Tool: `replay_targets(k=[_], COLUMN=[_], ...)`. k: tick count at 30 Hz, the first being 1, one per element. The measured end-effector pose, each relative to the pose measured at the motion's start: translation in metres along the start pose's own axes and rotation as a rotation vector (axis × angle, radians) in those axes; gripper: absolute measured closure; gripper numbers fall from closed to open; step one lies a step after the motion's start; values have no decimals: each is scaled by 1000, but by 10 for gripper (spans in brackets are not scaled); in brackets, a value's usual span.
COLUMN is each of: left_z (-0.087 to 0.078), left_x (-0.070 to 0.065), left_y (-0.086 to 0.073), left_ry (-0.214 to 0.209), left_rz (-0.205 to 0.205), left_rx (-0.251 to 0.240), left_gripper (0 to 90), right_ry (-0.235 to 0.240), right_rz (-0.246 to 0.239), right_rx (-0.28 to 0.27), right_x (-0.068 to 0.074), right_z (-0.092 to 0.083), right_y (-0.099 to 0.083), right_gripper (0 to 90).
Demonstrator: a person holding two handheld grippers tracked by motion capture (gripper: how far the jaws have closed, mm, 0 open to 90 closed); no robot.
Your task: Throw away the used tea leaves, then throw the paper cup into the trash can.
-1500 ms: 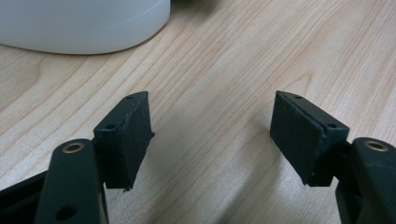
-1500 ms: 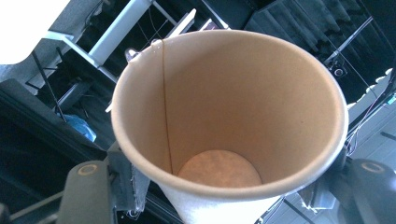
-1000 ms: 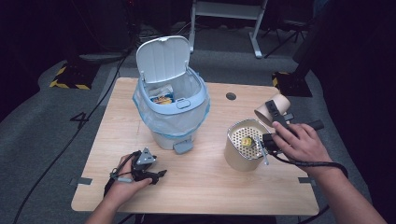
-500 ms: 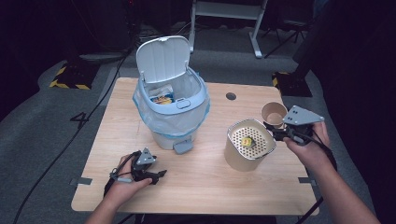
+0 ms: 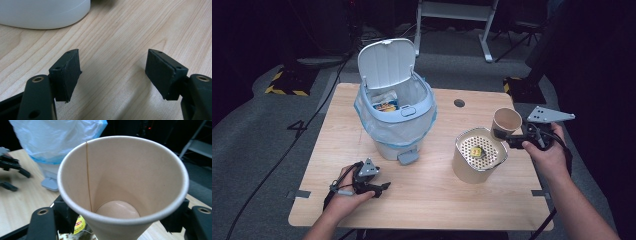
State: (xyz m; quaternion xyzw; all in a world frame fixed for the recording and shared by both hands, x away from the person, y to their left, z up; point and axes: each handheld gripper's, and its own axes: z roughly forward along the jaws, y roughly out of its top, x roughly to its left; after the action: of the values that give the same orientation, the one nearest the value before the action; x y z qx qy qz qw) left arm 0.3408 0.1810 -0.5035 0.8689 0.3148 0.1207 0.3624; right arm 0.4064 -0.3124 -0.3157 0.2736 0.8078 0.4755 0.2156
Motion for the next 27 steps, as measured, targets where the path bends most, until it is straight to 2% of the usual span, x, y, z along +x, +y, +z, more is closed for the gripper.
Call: replay_targets(k=[11, 16, 19, 20, 27], left_z=[3, 2, 3, 3, 3], left_x=[0, -1, 0, 0, 0], left_y=[3, 3, 3, 3, 3], left_ry=[0, 1, 2, 4, 5], left_rz=[3, 0, -4, -2, -8], left_rx=[4, 4, 4, 5, 3], left_gripper=[268, 268, 269, 269, 270], right_ry=[10, 28, 22, 16, 55], right_rz=[-12, -13, -35, -64, -80], right_rx=[3, -14, -10, -3, -15], right_x=[-2, -4, -6, -4, 1], right_z=[-2, -1, 2, 4, 15], right_y=[13, 28, 39, 46, 70], right_gripper=[294, 294, 293, 292, 291])
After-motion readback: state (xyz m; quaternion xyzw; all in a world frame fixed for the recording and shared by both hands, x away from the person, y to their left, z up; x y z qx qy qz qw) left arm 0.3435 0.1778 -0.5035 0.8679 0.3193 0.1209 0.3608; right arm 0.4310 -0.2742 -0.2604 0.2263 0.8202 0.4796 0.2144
